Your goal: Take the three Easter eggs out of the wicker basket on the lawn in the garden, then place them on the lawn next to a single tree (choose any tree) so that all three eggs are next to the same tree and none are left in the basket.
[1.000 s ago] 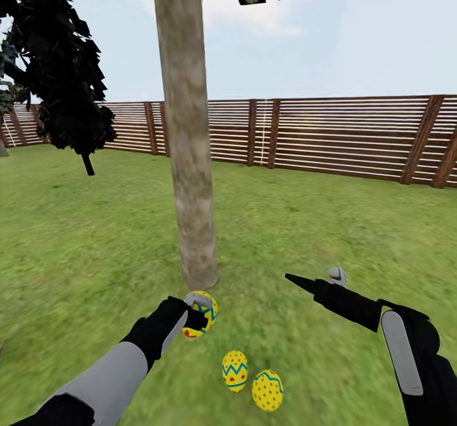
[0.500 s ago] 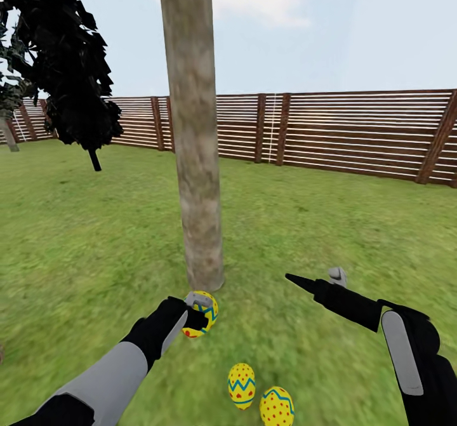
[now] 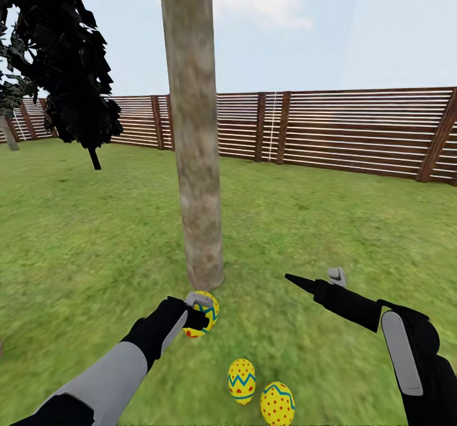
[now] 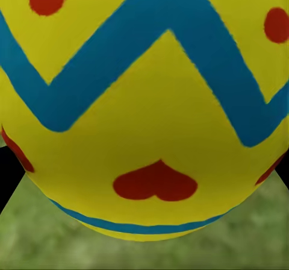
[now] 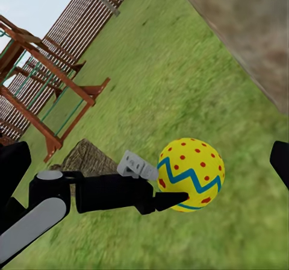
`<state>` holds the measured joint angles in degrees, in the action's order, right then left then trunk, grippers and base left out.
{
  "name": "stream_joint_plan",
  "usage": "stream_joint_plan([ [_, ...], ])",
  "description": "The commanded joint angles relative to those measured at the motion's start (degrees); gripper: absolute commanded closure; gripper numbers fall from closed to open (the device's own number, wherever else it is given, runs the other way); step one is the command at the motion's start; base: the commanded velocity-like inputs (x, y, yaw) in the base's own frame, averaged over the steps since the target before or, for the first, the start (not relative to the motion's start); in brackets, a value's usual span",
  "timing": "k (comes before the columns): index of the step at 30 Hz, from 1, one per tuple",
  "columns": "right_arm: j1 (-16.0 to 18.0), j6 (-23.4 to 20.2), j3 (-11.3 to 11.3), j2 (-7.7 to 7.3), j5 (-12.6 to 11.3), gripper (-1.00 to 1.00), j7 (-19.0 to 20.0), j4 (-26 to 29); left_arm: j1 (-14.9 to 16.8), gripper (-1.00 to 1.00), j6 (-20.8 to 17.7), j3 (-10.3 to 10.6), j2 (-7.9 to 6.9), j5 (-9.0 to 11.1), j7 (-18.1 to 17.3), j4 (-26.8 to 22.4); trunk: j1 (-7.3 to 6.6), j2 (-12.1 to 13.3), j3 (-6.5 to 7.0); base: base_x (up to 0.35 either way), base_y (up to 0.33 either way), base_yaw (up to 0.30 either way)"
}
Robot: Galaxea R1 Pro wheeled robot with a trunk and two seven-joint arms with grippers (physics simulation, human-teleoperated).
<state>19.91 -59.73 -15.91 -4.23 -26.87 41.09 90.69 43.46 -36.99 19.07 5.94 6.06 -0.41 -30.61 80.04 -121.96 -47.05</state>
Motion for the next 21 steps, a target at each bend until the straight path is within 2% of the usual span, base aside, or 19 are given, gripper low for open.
stream_joint_plan([
  [1,0.0,-0.3,-0.1,0.01,0.3,-1.00,0.4,0.0,0.0,1.00,0.1,0.3,-0.05,0.5,0.3,-0.1,0.22,-0.4,-0.24,0.000,0.000,0.000],
  [6,0.0,-0.3,0.0,0.03,0.3,-1.00,0.3,0.0,0.0,1.00,0.5,0.3,-0.12,0.5,0.2,-0.1,1.31,-2.4,-1.14,0.000,0.000,0.000],
  [13,-0.1,-0.3,-1.0,-0.28,0.3,-1.00,0.7,0.0,0.0,1.00,0.6,0.2,-0.08,0.6,0.2,-0.1,2.85,-5.3,-2.39,0.000,0.000,0.000],
  [19,-0.1,-0.3,-4.0,-0.55,0.2,-1.00,0.9,0.0,0.0,1.00,0.7,0.2,-0.05,0.6,0.2,-0.2,4.17,-7.7,-3.47,0.000,0.000,0.000],
  [21,-0.1,-0.3,-4.3,-0.58,0.2,-1.00,0.9,0.0,0.0,1.00,0.7,0.2,-0.05,0.6,0.2,-0.2,4.61,-8.5,-3.83,0.000,0.000,0.000],
])
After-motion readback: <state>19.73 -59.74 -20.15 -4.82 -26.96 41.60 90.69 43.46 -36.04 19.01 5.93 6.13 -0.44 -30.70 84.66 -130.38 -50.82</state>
